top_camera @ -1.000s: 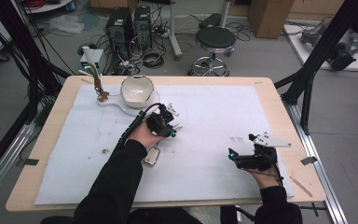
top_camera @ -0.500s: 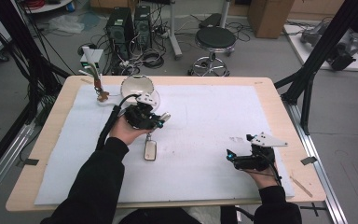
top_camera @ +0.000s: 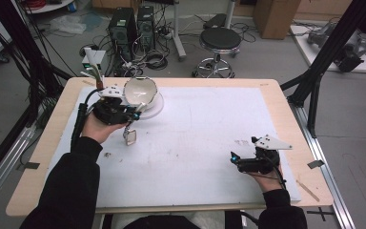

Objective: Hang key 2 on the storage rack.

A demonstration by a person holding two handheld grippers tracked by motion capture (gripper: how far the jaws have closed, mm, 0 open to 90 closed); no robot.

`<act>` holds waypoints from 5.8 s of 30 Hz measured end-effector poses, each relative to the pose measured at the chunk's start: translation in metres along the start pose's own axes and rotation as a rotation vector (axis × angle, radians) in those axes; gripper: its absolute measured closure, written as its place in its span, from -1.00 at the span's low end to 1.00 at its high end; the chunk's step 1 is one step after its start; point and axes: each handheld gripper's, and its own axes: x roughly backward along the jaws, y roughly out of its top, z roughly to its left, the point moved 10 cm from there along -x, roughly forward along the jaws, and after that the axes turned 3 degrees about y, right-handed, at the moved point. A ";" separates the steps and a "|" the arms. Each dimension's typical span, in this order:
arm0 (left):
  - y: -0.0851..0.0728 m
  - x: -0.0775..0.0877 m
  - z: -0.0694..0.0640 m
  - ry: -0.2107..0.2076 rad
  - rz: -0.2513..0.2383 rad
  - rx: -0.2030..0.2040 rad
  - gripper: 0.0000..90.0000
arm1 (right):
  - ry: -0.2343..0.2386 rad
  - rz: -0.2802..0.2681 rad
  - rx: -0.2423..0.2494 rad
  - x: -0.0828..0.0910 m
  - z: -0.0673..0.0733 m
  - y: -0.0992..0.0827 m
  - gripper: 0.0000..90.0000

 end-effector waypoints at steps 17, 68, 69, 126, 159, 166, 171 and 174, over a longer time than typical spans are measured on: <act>0.010 0.049 0.050 0.117 -0.083 0.039 0.66 | 0.010 0.016 0.008 -0.005 0.003 -0.001 -0.98; 0.023 0.101 0.208 0.507 -0.206 0.203 0.66 | -0.011 0.039 0.006 -0.003 -0.002 -0.009 -0.98; 0.022 0.100 0.210 0.512 -0.212 0.215 0.66 | -0.011 0.040 0.007 -0.003 -0.002 -0.010 -0.98; 0.036 0.061 0.236 0.578 -0.256 0.210 0.66 | -0.023 0.066 0.018 -0.001 -0.005 -0.019 -0.98; 0.016 0.067 0.233 0.525 -0.189 0.369 -0.65 | -0.015 0.063 0.025 -0.004 -0.003 -0.016 -0.98; 0.017 0.072 0.227 0.521 -0.183 0.344 -0.73 | -0.016 0.061 0.022 -0.003 -0.004 -0.015 -0.98; 0.011 0.076 0.224 0.509 -0.172 0.361 -0.77 | -0.016 0.056 0.021 -0.002 -0.005 -0.015 -0.98; 0.005 0.077 0.222 0.488 -0.141 0.390 -0.77 | -0.019 0.058 0.013 -0.001 -0.005 -0.015 -0.98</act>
